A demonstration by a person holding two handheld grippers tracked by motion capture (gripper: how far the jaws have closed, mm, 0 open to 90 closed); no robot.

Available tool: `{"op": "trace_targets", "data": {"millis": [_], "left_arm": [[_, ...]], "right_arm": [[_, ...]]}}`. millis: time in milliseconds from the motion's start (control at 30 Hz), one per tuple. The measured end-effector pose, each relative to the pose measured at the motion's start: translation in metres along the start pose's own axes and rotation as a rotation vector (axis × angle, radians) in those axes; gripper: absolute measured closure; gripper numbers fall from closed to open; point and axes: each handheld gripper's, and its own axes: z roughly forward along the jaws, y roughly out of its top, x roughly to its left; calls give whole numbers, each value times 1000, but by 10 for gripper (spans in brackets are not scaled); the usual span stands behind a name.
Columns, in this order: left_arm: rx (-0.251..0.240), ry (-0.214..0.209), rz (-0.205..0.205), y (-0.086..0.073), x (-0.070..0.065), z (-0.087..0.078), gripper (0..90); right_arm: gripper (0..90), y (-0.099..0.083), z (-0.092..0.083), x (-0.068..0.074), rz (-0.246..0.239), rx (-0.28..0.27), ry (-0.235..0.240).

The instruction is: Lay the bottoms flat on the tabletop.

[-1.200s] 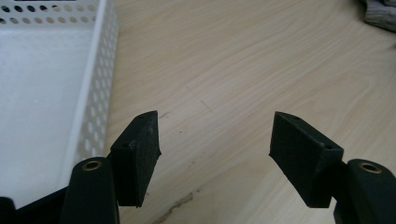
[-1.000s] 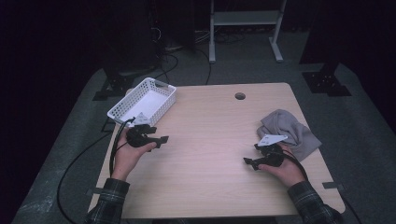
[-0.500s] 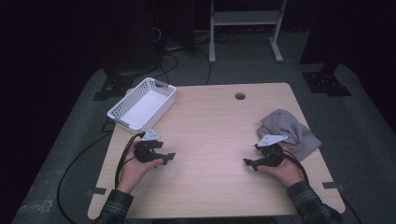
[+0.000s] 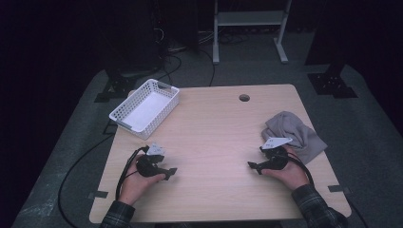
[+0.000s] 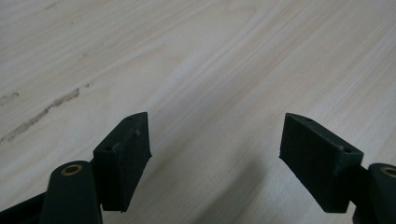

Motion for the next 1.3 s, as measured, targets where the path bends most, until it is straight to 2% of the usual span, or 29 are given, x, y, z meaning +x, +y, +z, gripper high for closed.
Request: {"op": "trace_targets", "data": {"millis": [167, 300, 333, 433, 567, 667, 867, 933, 1100, 1300], "left_arm": [[18, 4, 0, -8, -4, 4, 210], [20, 25, 16, -9, -6, 5, 181], [17, 29, 30, -10, -6, 6, 169], [7, 16, 49, -11, -7, 9, 97], [-22, -6, 72, -15, -8, 13, 6], [-71, -22, 87, -19, -8, 15, 0], [-70, -23, 87, -19, -8, 15, 0], [-70, -23, 87, -19, -8, 15, 0], [-69, -23, 88, -19, -8, 15, 0], [-66, -23, 88, -19, -8, 15, 0]], "right_arm": [[128, 0, 0, 0, -2, 3, -2], [129, 0, 0, 0, -2, 3, -2], [130, 0, 0, 0, -1, 2, -2], [138, 0, 0, 0, -2, 0, -3], [236, -1, -3, 0, 4, -9, -3], [298, -1, -5, 0, 4, -3, -4], [474, 1, -10, 2, 1, 26, 8], [489, 3, -13, 2, -1, 43, 13], [529, 11, -25, 2, 17, 13, 25], [592, 23, -41, 3, 13, -9, 28]]}}
